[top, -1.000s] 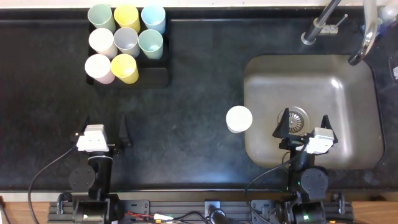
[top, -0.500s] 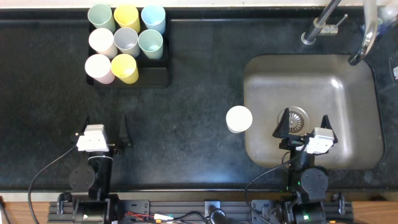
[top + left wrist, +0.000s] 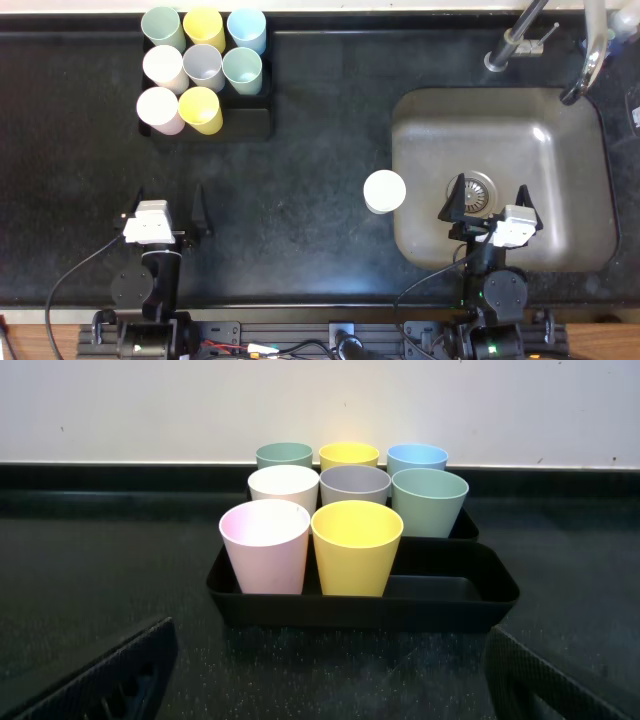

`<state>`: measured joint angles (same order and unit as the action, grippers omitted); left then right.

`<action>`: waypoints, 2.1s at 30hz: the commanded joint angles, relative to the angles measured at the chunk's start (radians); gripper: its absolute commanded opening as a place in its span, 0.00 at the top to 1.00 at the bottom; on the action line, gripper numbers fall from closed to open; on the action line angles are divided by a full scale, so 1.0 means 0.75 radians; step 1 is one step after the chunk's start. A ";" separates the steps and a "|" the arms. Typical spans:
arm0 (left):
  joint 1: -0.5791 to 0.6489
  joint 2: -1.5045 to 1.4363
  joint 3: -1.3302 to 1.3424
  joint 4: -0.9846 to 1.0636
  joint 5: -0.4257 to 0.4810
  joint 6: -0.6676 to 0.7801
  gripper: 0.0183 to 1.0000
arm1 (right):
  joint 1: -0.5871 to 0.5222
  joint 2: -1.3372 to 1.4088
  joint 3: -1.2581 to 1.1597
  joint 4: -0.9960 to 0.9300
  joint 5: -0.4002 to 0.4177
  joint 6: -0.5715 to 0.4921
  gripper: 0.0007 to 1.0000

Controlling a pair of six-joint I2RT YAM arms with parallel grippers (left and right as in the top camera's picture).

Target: Store Cups

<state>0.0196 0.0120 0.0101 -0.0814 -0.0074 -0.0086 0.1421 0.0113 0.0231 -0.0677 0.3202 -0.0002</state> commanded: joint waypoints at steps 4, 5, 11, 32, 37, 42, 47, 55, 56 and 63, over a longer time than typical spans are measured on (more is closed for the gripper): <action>-0.005 -0.013 -0.003 -0.004 -0.001 -0.015 0.00 | 0.015 0.277 0.596 -0.531 -0.058 -0.001 0.00; -0.005 -0.013 -0.003 -0.004 -0.001 -0.016 0.00 | 0.015 0.378 0.722 -0.662 -0.056 0.000 0.00; -0.005 -0.013 -0.003 -0.004 -0.001 -0.015 0.00 | 0.075 1.060 1.405 -1.350 -0.101 -0.038 0.00; -0.005 -0.013 -0.003 -0.004 -0.001 -0.015 0.00 | 0.235 1.990 1.697 -1.632 -0.411 -0.375 0.00; -0.005 -0.013 -0.003 -0.004 -0.001 -0.015 0.00 | 0.200 2.075 1.700 -1.623 -0.438 -0.401 0.00; -0.005 -0.013 -0.003 -0.004 -0.002 -0.015 0.00 | 0.191 2.132 1.701 -1.589 -0.441 -0.405 0.00; -0.005 -0.013 -0.003 -0.004 -0.001 -0.015 0.00 | 0.191 2.183 1.701 -1.556 -0.442 -0.420 0.00; -0.005 -0.013 -0.003 -0.004 -0.001 -0.015 0.00 | 0.192 2.210 1.701 -1.543 -0.515 -0.444 0.29; -0.005 -0.013 -0.003 -0.004 -0.001 -0.015 0.00 | 0.194 2.210 1.700 -1.547 -0.544 -0.451 0.39; -0.005 -0.013 -0.003 -0.004 -0.001 -0.015 0.00 | 0.216 2.212 1.700 -1.570 -0.701 -0.464 0.96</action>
<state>0.0196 0.0109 0.0097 -0.0818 -0.0074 -0.0086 0.2909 1.6630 1.2701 -1.2469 -0.1268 -0.3382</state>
